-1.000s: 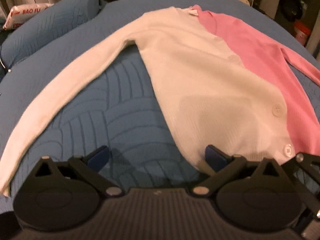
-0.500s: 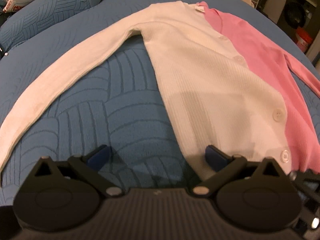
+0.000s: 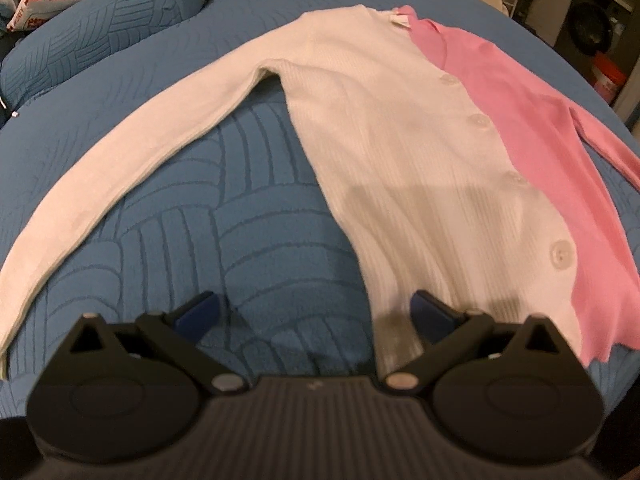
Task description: Fold clothes
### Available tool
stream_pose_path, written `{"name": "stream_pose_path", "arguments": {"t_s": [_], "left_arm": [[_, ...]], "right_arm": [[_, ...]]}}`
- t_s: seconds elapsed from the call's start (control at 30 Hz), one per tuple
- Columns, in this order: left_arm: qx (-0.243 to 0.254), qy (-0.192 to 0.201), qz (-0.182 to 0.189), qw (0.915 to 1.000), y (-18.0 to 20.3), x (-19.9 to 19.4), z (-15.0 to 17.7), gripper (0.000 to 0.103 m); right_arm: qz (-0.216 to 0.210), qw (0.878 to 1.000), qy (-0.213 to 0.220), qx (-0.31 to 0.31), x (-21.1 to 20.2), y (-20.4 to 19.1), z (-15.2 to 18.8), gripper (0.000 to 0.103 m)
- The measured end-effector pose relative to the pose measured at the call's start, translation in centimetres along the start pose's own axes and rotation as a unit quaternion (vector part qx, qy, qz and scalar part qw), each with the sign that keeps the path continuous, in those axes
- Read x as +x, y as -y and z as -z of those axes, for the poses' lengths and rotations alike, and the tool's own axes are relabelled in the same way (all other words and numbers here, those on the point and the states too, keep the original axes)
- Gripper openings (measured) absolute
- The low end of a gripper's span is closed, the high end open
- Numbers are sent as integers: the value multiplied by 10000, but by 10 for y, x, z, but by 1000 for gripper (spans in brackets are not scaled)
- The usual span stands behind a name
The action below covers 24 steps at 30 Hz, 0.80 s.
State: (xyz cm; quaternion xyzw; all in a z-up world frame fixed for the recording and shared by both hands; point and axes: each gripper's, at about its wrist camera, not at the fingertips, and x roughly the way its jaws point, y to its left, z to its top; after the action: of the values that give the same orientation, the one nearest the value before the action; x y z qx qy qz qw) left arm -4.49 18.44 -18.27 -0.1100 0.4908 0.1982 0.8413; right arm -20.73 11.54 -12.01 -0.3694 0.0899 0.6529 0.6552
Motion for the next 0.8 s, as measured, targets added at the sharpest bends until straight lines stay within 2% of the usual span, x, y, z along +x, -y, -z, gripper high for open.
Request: {"name": "stream_pose_path", "arguments": {"t_s": [0.03,0.07,0.1,0.13,0.17,0.23,0.33,0.43,0.57,0.6,0.63,0.73,0.8], "left_arm": [[-14,9,-7,10000,-1,0,-1,103],[-30,29,-24,10000,-1,-1,-2,103],[-46,53,-44,10000,-2,-1,-2,103],[-69,79,-56,9999,-3,-2,-3,103],[-96,106,-62,9999,-4,-3,-4,103],[-139,174,-96,9997,-6,-5,-5,103],[-138,240,-116,9996,-6,-7,-6,103],[-64,391,-144,9991,-5,-14,-7,103],[19,568,-172,9982,-5,-22,-9,103],[8,546,-151,9984,-6,-21,-9,103],[-16,501,-117,9987,-6,-20,-10,103],[-44,407,-148,9991,-5,-16,-11,103],[61,383,-131,9992,-3,-19,-14,103]], "right_arm": [[300,9995,8,-62,-1,2,-1,23],[624,9980,26,-112,-3,4,-2,43],[931,9955,-29,-165,-3,7,3,54],[1228,9921,-118,-219,-3,9,9,76],[1525,9877,-206,-274,-2,11,16,80],[1625,9850,-500,-308,9,10,26,81],[1575,9865,-312,-333,10,10,28,81],[1624,9860,-365,59,10,22,18,63],[2207,9740,-426,283,18,30,25,48],[2220,9730,-496,381,21,32,25,40],[2168,9731,-591,500,25,33,25,16],[2016,9728,-812,801,33,36,23,15],[1801,9761,-684,1009,26,35,18,14]]}}
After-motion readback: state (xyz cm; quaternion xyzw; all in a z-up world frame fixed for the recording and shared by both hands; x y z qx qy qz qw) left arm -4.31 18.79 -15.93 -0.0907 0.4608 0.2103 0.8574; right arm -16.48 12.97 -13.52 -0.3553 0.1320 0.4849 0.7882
